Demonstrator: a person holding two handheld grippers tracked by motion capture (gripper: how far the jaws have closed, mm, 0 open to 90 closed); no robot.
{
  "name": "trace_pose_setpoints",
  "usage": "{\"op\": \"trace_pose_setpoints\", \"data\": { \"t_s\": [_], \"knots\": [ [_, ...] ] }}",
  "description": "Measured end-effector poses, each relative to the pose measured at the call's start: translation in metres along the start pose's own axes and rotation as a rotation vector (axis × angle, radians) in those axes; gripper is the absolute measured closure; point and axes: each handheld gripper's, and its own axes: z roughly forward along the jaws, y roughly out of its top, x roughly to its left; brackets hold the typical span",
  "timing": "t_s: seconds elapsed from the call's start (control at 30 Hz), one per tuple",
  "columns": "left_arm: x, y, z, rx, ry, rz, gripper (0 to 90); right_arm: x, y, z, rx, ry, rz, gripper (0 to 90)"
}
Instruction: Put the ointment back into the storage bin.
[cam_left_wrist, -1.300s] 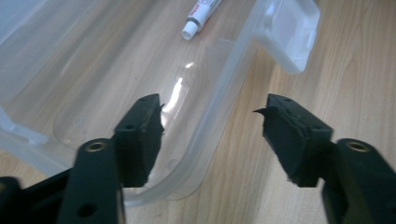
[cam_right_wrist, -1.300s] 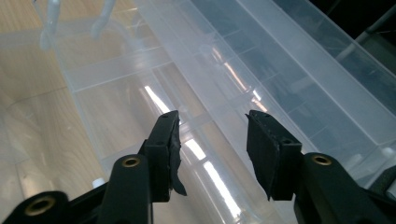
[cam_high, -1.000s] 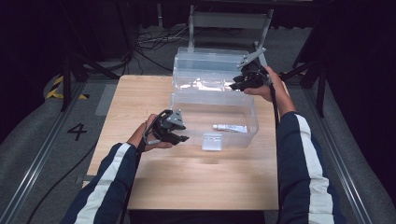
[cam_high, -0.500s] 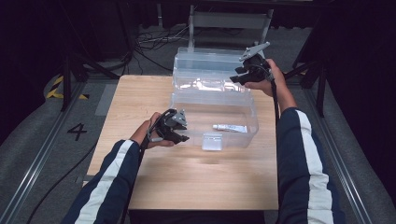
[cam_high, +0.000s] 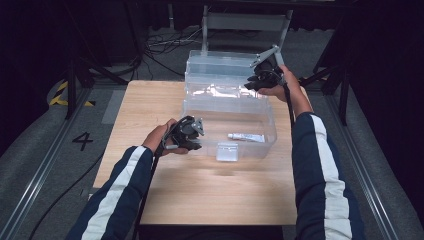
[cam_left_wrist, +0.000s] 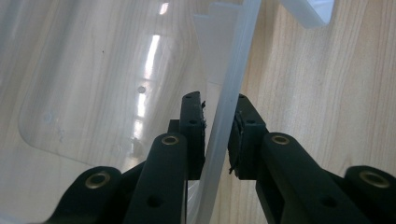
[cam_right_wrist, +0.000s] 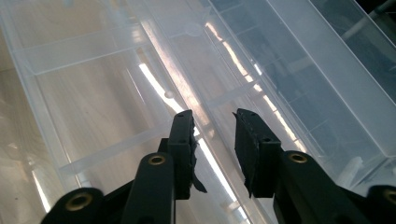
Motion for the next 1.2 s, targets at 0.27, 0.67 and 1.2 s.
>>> {"op": "trace_pose_setpoints", "data": {
  "t_s": [0.27,0.67,1.2],
  "knots": [
    [-0.003,-0.001,0.001,-0.010,0.018,-0.026,77.0,0.004,0.003,-0.004,0.009,0.022,-0.029,76.9],
    [-0.004,-0.003,0.001,-0.019,0.019,-0.056,75.3,0.002,0.006,-0.008,0.048,0.086,-0.086,83.1],
    [-0.005,-0.005,0.002,-0.042,0.024,-0.068,74.3,0.008,0.010,-0.014,0.064,0.115,-0.143,86.7]
  ]
}}
